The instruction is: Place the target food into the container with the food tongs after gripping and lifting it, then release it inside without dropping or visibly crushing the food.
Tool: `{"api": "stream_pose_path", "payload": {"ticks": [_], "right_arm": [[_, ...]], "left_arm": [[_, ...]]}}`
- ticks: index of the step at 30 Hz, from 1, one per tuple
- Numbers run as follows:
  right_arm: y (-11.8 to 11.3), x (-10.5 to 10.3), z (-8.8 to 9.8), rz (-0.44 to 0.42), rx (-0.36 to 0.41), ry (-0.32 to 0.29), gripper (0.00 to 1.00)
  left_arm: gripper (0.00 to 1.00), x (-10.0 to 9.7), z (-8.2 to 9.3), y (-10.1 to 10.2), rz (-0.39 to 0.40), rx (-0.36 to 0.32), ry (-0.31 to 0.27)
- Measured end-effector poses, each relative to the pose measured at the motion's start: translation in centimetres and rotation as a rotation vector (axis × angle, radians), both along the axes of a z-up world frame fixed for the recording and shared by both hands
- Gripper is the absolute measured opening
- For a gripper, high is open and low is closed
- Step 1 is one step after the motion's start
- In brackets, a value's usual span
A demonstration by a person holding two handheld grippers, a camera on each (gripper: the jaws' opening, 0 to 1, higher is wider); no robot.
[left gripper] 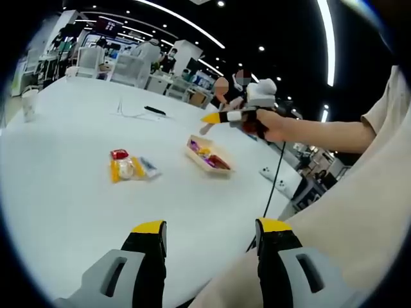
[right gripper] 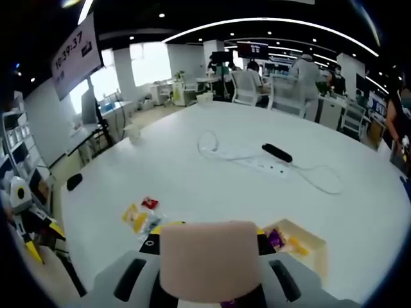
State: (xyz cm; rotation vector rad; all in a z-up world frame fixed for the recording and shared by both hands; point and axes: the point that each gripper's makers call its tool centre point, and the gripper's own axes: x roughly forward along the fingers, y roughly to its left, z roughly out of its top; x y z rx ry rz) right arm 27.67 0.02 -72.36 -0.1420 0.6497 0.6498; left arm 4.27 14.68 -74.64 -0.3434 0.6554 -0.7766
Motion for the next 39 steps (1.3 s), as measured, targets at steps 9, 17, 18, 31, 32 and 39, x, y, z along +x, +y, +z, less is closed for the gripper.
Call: {"api": "stream_pose_path", "payload": {"ticks": [9, 17, 18, 31, 32, 39], "right_arm": [[3.1, -0.8, -0.8, 0.071, -0.006, 0.024, 0.26], [5.5, -1.7, -1.6, 0.129, -0.016, 0.041, 0.26], [5.8, -1.8, -1.7, 0.139, -0.019, 0.044, 0.27], [7.9, -2.2, -3.3, 0.215, -0.034, 0.067, 0.27], [7.9, -2.2, -3.5, 0.217, -0.034, 0.069, 0.27], [8.6, -1.9, -4.4, 0.24, -0.04, 0.083, 0.27]], "left_arm": [[0.55, -0.4, 0.0, 1.2, 0.04, 0.002, 0.001], [0.55, -1.1, -0.4, 1.2, 0.057, -0.003, 0.012], [0.55, -1.2, -0.4, 1.2, 0.059, -0.004, 0.015], [0.55, -1.1, -0.6, 1.8, 0.086, 0.002, 0.016], [0.54, -1.2, -0.6, 1.9, 0.088, 0.002, 0.017], [0.54, -1.2, -0.9, 1.9, 0.106, -0.008, 0.027]]}}
